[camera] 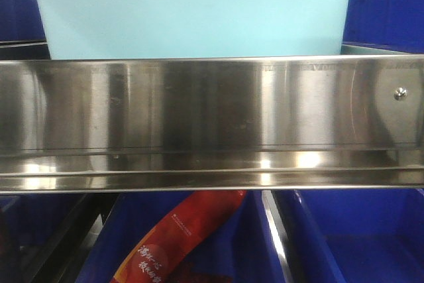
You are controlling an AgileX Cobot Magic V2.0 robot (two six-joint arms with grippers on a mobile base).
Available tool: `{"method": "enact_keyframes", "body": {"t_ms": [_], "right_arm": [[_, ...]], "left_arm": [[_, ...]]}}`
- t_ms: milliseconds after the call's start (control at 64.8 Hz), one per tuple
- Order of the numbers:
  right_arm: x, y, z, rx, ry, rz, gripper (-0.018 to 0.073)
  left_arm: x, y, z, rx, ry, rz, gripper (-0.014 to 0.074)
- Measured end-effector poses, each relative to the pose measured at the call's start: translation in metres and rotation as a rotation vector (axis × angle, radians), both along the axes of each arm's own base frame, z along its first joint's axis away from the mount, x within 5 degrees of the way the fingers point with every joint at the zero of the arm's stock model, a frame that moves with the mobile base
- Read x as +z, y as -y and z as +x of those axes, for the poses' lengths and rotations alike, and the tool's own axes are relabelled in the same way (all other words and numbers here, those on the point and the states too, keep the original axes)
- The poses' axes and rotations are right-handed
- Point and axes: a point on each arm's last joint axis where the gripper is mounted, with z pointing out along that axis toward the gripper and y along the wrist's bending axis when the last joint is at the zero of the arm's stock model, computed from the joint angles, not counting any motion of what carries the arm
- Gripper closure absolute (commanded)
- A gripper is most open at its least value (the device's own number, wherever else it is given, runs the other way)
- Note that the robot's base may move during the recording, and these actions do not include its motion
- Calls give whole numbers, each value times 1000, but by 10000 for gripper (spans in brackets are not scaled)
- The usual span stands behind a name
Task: Fetch blue bin and place on conveyor start
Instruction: 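Close both grippers on the light-blue bin's opposite side walls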
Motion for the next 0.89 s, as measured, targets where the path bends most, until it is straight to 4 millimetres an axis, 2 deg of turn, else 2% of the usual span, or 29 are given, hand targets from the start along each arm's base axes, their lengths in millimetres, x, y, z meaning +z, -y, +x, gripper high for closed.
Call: {"method": "enact_keyframes", "body": {"t_ms": [278,478,571,694,787,895], "right_arm": [[-3,-33,73,142,-102,-31,700],[-6,-38,130,15,-193,-27,700],[-5,-41,150,-30,-232,-22,700],[-2,-49,174,-52,-298,-10,700],[-8,-53,191,-69,-369,-8,700],[-14,-59,211,-76,-411,-31,700]], "left_arm": [[8,34,88,-131,-116,107,707],[15,56,145,-56,-175,81,707],[12,66,169,-10,-224,93,707],[8,76,194,57,-284,59,707],[3,80,209,90,-324,45,707],[-5,82,220,106,-353,53,707]]}}
